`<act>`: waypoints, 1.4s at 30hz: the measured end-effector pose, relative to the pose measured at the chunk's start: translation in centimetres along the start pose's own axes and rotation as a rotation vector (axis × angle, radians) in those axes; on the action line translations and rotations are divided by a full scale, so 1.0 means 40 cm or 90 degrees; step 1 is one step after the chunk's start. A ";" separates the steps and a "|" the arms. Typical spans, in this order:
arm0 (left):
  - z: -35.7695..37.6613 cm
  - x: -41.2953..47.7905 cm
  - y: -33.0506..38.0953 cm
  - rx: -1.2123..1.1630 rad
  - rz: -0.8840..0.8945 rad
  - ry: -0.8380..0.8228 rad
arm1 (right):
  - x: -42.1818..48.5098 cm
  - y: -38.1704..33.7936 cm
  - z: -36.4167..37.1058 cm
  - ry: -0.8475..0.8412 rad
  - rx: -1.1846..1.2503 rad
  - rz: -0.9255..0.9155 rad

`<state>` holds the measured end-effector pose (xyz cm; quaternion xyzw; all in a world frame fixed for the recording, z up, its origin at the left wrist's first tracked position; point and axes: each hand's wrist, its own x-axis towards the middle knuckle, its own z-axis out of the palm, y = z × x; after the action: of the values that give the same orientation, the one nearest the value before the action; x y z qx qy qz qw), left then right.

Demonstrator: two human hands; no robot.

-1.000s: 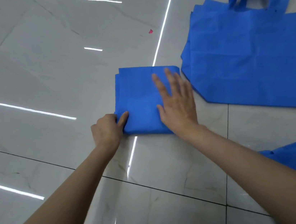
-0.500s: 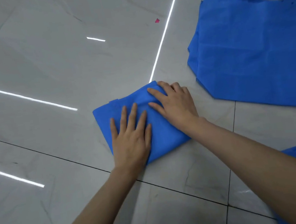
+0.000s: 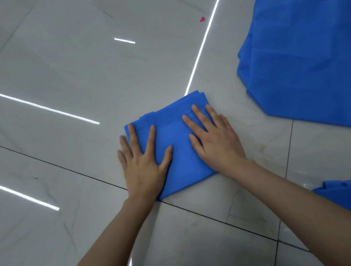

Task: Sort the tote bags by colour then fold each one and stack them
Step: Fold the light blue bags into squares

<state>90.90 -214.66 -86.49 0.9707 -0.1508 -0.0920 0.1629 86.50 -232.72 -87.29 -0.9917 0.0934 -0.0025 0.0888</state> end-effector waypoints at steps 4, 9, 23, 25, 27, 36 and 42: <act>-0.033 -0.023 0.038 -0.259 -0.076 0.087 | -0.008 -0.026 -0.021 -0.031 0.022 0.067; -0.080 -0.069 0.030 -0.596 -0.112 -0.058 | -0.070 -0.030 -0.041 -0.075 0.065 0.099; -0.167 -0.158 0.186 -0.752 -0.043 -0.167 | -0.254 0.083 -0.216 0.042 0.789 0.552; -0.183 -0.176 0.222 -0.755 -0.019 -0.178 | -0.283 0.115 -0.254 0.097 0.831 0.545; -0.184 -0.208 0.270 -0.747 0.009 -0.187 | -0.331 0.146 -0.295 0.175 0.778 0.501; 0.024 -0.449 0.520 -0.610 0.144 -0.370 | -0.644 0.397 -0.368 0.220 0.193 0.483; 0.132 -0.519 0.579 -0.297 0.141 -0.303 | -0.731 0.461 -0.283 0.086 0.086 0.566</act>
<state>64.15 -230.37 -80.73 0.8363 -0.2638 -0.3295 0.3498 54.10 -247.09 -79.07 -0.8449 0.5154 -0.0351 0.1391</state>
